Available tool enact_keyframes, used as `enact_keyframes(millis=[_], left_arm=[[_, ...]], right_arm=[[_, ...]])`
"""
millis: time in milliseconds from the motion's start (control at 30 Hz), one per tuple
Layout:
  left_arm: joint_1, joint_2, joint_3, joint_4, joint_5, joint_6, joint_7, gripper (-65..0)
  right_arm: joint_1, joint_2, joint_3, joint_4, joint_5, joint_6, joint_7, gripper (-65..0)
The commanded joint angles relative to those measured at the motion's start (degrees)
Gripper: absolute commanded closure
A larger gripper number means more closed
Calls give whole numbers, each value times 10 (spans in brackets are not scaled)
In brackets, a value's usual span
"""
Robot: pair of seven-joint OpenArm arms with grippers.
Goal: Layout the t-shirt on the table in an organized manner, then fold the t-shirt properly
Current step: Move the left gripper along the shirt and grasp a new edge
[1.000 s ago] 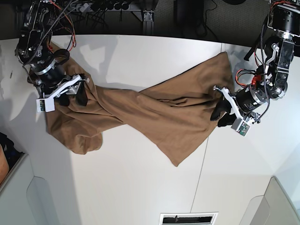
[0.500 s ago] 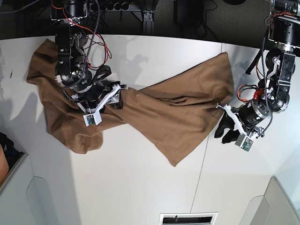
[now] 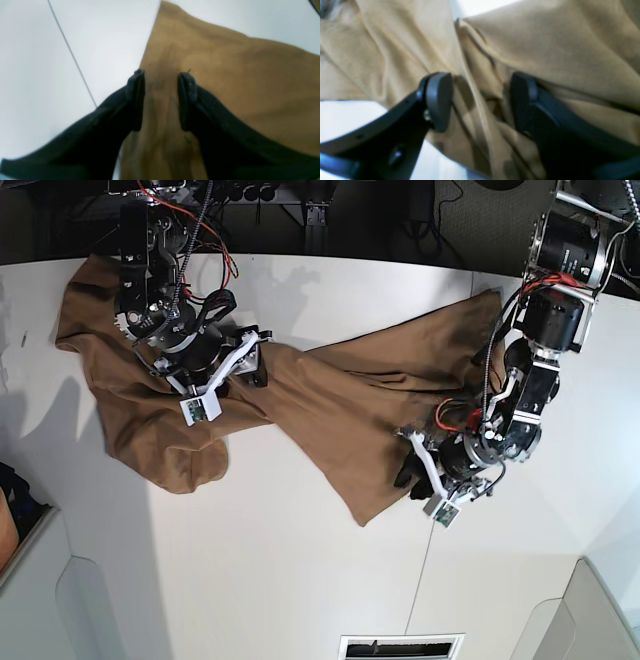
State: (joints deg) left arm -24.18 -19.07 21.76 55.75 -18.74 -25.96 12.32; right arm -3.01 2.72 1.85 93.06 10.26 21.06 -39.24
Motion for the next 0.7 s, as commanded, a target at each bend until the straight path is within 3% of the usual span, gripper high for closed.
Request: enact_keyframes(millis=[0, 133, 400, 467, 533, 667], left_arm=[[-25, 7, 5, -9, 2, 0, -14, -246], [-49, 34, 25, -62, 28, 53, -24, -246], [-52, 53, 27, -78, 33, 21, -10, -240], [-52, 59, 27, -78, 33, 21, 5, -149], [-52, 61, 27, -78, 33, 20, 6, -4], [-52, 57, 27, -73, 31, -26, 3, 0]], right_arm=[[4, 1, 0, 8, 2, 2, -3, -365], [4, 1, 0, 8, 2, 2, -3, -365], [4, 1, 0, 8, 2, 2, -2, -365], [4, 1, 0, 8, 2, 2, -2, -365], [5, 1, 0, 8, 2, 2, -2, -365], [5, 1, 0, 8, -1, -3, 10, -365]])
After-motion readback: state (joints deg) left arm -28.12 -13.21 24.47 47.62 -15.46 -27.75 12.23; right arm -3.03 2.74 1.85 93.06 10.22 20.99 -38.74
